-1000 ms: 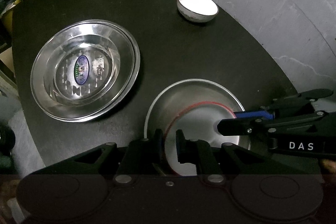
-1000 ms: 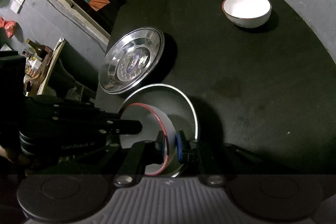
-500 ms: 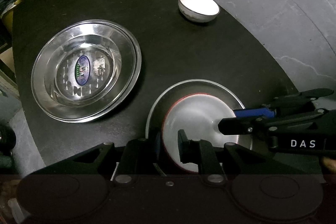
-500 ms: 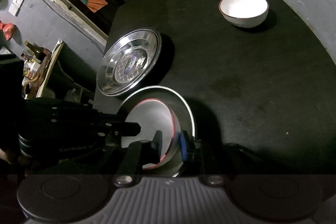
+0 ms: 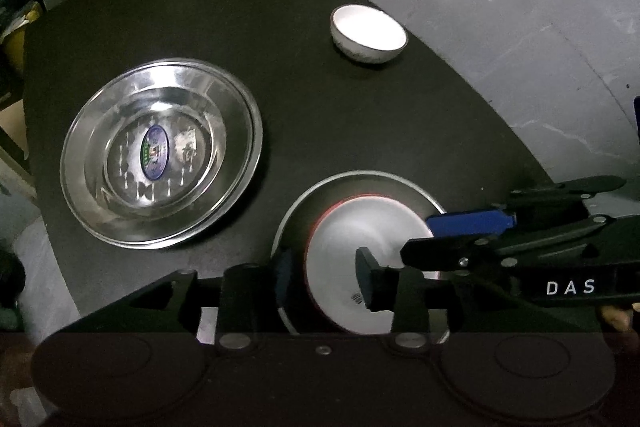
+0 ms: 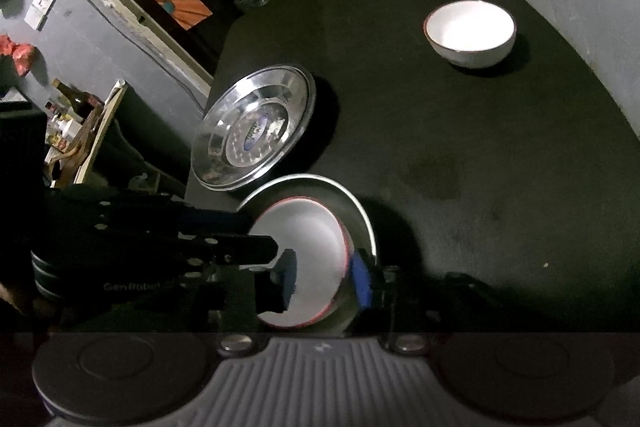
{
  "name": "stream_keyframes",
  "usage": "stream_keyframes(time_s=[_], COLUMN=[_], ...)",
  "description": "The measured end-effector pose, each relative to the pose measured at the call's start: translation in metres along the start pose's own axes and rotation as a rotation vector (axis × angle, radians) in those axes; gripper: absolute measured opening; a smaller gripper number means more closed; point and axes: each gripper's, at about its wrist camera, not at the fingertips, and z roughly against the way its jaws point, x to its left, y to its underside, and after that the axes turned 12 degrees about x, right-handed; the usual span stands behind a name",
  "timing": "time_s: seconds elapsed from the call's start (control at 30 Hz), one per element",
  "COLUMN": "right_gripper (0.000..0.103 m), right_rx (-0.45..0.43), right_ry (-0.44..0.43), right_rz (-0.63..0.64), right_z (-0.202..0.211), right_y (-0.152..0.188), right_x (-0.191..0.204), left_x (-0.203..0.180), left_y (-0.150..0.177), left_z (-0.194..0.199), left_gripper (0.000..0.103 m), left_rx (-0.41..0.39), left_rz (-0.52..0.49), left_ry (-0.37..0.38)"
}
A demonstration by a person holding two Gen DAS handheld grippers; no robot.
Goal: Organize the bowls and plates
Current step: 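Lower the white bowl into the steel mixing bowl with both grippers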
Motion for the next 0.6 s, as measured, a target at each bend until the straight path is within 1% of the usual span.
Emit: stream_keyframes(time_s=[0.07, 0.27, 0.37, 0.4, 0.43, 0.47, 0.5, 0.53, 0.6], right_gripper=[0.042, 0.043, 0.046, 0.047, 0.054, 0.063, 0.065, 0.065, 0.066], right_rx=[-0.016, -0.046, -0.06, -0.067, -0.077, -0.092, -0.105, -0.115, -0.126], right_ry=[-0.005, -0.02, -0.027, -0.028, -0.025, -0.006, 0.004, 0.003, -0.001], right_rz=[0.0, -0.011, -0.012, -0.012, -0.012, -0.016, -0.023, -0.035, -0.062], right_z=[0.004, 0.009, 0.011, 0.011, 0.013, 0.015, 0.016, 0.018, 0.019], right_y=[0.0, 0.0, -0.001, -0.001, -0.001, -0.001, 0.0, 0.0, 0.0], right_x=[0.0, -0.003, -0.004, -0.004, -0.004, -0.004, -0.005, -0.007, -0.012], left_x=[0.0, -0.001, -0.002, -0.003, -0.003, -0.004, -0.005, -0.006, -0.006], left_y=[0.0, 0.0, 0.0, 0.0, 0.0, 0.0, 0.0, 0.0, 0.0], left_z=[0.002, 0.007, 0.008, 0.008, 0.009, 0.01, 0.011, 0.012, 0.014], left_gripper=[0.04, 0.043, 0.047, 0.049, 0.053, 0.055, 0.059, 0.068, 0.074], left_rx=[-0.008, -0.033, -0.043, -0.047, -0.052, -0.059, -0.067, -0.073, -0.09], left_rz=[0.0, 0.0, -0.006, -0.009, -0.014, -0.021, -0.025, -0.029, -0.027], left_ry=[0.004, 0.012, 0.018, 0.02, 0.021, 0.022, 0.014, -0.005, -0.03])
